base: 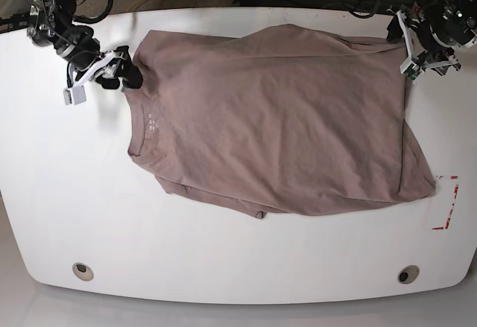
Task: Fold the T-shirt properly
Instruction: 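Release the shirt and smooth its side with the right gripper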
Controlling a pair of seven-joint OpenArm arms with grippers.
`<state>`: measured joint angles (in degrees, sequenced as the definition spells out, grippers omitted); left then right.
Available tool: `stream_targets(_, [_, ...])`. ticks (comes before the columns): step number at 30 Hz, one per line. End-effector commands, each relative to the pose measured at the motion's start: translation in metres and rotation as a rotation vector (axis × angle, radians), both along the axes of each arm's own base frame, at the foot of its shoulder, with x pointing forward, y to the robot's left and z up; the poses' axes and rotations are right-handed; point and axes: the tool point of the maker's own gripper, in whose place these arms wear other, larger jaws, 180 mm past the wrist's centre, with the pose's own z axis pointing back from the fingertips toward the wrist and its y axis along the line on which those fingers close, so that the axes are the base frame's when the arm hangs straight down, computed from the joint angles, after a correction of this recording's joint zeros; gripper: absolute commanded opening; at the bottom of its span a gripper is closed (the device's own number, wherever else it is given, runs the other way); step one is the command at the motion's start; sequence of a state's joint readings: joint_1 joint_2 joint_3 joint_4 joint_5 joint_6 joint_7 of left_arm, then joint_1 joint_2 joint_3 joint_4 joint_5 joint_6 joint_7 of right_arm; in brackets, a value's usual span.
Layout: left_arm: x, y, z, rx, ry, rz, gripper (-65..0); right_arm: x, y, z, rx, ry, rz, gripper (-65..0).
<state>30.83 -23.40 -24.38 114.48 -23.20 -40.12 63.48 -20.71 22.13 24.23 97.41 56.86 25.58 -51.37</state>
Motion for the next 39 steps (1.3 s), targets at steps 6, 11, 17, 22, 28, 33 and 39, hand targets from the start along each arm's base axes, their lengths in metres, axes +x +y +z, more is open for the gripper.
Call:
stream_targets(6, [-0.003, 0.012, 0.007, 0.035, 0.004, -0.007, -21.5, 0.051, -0.018, 0.018, 0.031, -0.094, -0.052, -22.7])
stream_targets(11, [0.000, 0.023, 0.014, 0.051, -0.023, 0.027, -22.1, 0.093, -0.021, 0.016, 0.081, -0.099, -0.071, -23.0])
stream_targets(17, [0.017, 0.033, 0.032, 0.012, -0.120, 0.109, -22.2, 0.140, -0.021, 0.010, 0.112, -0.069, -0.064, -23.3])
stream_targets(22, [0.028, 0.040, 0.047, -0.022, -0.185, 0.148, -22.2, 0.177, -0.018, 0.011, 0.031, -0.078, -0.042, -23.3])
stream_targets(28, [0.041, 0.059, 0.063, 0.023, -0.219, 0.202, -22.2, 0.217, -0.004, 0.009, -0.049, -0.066, -0.017, -22.8])
stream_targets(33, [0.042, 0.069, 0.069, 0.043, -0.234, 0.231, -22.2, 0.234, 0.019, 0.003, -0.088, -0.074, 0.065, -23.3])
stream_targets(39, [0.042, 0.070, 0.070, 0.045, -0.236, 0.235, -22.2, 0.239, 0.046, -0.017, -0.105, -0.047, 0.103, -23.3])
